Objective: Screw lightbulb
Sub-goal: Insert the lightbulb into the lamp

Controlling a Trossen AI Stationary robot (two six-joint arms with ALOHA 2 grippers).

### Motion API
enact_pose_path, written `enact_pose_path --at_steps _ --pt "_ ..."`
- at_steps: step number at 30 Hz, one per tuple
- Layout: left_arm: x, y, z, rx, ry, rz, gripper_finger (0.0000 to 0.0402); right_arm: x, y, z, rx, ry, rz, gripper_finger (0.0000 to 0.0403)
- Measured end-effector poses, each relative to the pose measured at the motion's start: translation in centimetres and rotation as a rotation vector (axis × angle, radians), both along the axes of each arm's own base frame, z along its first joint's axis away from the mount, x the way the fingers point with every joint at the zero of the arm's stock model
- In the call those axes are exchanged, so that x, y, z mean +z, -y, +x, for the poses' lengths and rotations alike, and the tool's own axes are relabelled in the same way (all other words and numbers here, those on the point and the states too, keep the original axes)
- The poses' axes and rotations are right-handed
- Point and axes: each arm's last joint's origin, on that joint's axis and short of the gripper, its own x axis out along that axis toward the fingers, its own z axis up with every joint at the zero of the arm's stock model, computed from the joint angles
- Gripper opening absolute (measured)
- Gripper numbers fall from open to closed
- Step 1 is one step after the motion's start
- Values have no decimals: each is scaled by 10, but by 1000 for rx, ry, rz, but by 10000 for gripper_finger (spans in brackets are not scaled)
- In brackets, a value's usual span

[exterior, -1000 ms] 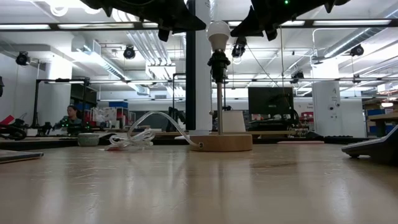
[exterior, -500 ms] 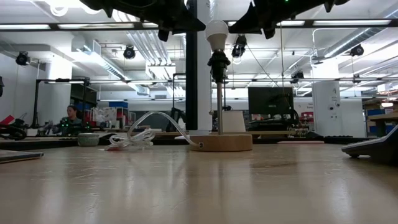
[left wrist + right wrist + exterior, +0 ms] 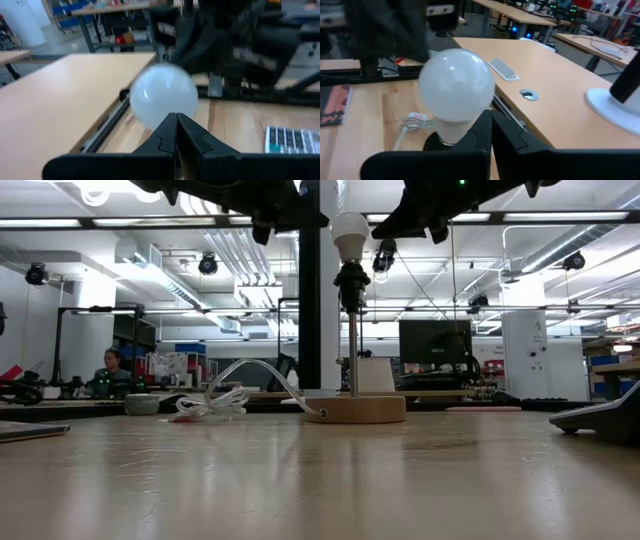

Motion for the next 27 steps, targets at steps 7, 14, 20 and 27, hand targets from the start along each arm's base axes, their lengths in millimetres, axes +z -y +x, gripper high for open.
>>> enact_pose_path --at_steps 7,14,20,27 --pt "-10 -2 12 2 5 -1 0 1 2 0 -5 -4 -31 0" --pt "-11 -2 13 -1 11 18 0 1 2 0 22 -14 -46 0" --pt "-12 -2 13 1 5 9 0 1 1 0 42 -12 -39 0" --pt "-12 -2 13 3 4 9 0 0 -2 1 60 -14 -27 0"
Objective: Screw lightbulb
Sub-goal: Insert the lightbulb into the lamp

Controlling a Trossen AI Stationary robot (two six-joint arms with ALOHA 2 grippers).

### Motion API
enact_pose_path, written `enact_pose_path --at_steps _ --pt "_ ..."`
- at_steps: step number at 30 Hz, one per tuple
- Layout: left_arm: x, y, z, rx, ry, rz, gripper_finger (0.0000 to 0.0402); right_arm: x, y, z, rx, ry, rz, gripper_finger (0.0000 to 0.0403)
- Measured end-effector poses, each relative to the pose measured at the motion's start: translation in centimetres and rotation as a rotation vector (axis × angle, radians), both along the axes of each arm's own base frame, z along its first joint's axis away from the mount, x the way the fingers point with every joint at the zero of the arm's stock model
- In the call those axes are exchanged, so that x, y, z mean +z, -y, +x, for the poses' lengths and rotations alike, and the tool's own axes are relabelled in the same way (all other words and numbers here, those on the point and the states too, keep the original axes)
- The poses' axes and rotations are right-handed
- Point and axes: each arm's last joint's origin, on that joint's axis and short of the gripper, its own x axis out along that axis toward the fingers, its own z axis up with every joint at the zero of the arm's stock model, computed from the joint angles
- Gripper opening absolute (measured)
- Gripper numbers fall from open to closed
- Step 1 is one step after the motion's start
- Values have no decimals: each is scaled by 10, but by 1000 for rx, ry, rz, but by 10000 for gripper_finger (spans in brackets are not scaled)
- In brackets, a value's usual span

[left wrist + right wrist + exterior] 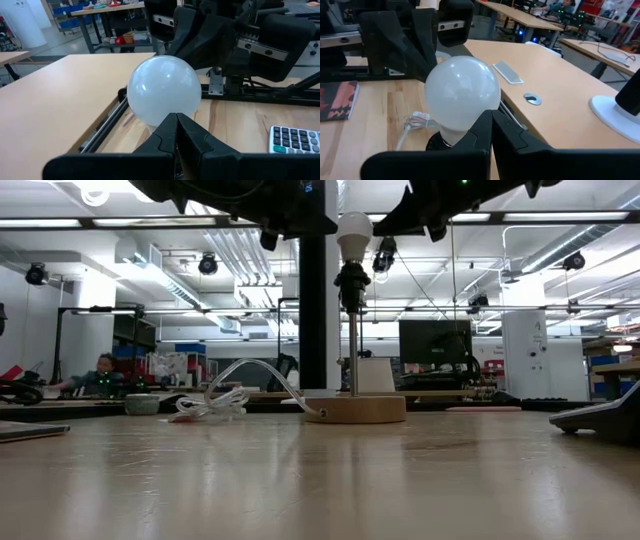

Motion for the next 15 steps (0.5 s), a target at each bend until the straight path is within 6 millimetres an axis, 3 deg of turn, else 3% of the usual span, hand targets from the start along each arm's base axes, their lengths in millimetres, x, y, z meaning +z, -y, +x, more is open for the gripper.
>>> enact_pose_path --at_steps 15 --pt "1 0 -5 59 -20 -26 0 0 -2 0 -4 8 17 0"
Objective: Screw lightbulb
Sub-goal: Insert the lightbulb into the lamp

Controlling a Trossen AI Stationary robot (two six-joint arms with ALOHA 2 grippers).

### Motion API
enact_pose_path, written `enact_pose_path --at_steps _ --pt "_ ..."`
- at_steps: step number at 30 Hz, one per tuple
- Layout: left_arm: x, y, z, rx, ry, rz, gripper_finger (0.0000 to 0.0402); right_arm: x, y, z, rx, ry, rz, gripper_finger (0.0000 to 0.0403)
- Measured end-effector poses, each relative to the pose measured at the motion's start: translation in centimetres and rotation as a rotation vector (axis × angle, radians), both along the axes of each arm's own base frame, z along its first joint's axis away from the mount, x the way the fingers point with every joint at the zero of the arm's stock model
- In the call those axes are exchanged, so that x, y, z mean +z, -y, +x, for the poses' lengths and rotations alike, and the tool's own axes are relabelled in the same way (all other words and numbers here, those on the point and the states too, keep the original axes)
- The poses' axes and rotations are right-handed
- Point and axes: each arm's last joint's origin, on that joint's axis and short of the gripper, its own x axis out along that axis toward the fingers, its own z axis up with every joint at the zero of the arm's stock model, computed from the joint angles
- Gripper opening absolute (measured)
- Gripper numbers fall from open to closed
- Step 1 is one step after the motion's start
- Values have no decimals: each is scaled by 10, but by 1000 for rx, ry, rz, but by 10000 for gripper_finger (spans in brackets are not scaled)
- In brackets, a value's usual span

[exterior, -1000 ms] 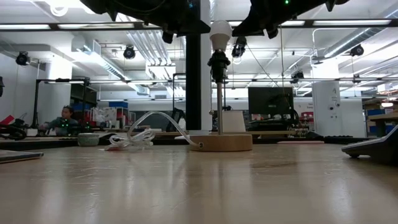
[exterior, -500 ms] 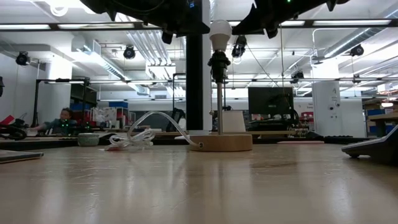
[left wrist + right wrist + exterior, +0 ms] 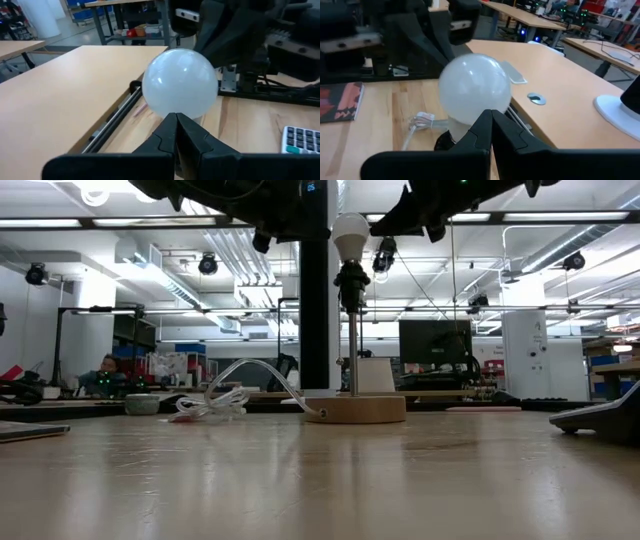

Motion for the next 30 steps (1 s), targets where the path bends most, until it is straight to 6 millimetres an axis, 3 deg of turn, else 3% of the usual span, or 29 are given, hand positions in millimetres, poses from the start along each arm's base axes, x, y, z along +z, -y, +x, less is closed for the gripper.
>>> enact_pose_path --at_steps 14,30 --pt "3 3 -4 -65 -13 -5 0 -1 8 -2 -84 -26 -36 0" --pt "-4 -2 2 -51 -17 9 0 -7 6 9 -23 -26 -58 0"
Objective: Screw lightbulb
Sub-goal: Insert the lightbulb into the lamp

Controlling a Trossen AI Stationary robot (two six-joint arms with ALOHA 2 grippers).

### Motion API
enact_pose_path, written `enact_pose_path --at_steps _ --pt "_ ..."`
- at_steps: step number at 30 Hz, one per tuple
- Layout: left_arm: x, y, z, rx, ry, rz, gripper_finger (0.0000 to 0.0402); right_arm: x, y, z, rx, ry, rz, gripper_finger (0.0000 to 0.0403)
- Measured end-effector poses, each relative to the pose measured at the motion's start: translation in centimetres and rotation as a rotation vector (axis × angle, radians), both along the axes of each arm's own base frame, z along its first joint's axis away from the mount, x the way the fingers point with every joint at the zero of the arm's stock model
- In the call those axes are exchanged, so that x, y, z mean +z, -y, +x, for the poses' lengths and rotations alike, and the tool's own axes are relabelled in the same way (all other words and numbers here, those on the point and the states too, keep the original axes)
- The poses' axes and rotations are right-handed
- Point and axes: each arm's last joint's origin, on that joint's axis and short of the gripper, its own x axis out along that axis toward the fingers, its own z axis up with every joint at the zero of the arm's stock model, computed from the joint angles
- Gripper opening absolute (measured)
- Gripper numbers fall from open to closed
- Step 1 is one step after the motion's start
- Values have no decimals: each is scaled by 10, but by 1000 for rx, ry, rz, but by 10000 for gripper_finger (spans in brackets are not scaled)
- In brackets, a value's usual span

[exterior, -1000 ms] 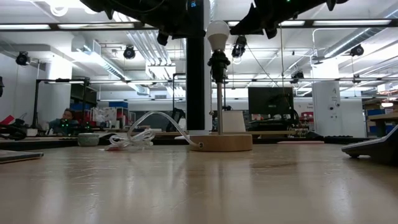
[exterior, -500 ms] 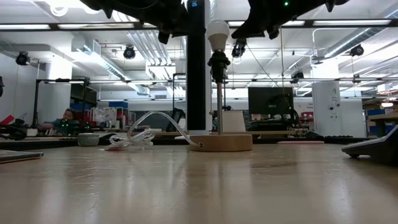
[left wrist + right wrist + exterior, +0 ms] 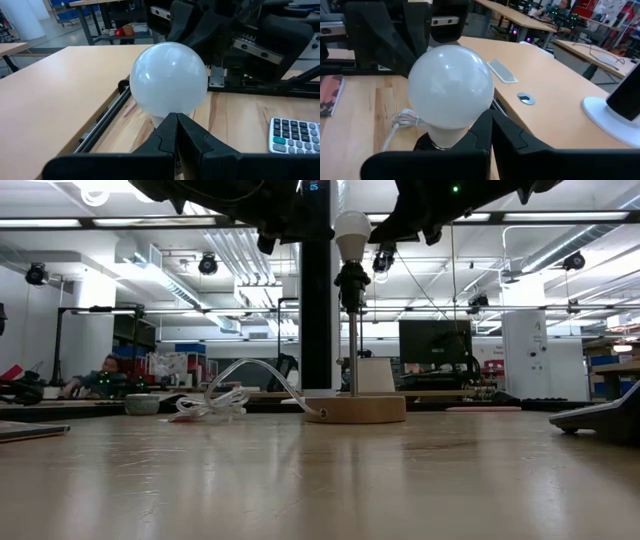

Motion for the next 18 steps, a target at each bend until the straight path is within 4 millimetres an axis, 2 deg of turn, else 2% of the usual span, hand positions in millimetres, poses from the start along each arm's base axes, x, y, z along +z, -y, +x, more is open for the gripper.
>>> enact_pose_path --at_steps 18 --pt "0 -2 0 13 2 -13 0 -3 -2 -2 -21 -15 51 0"
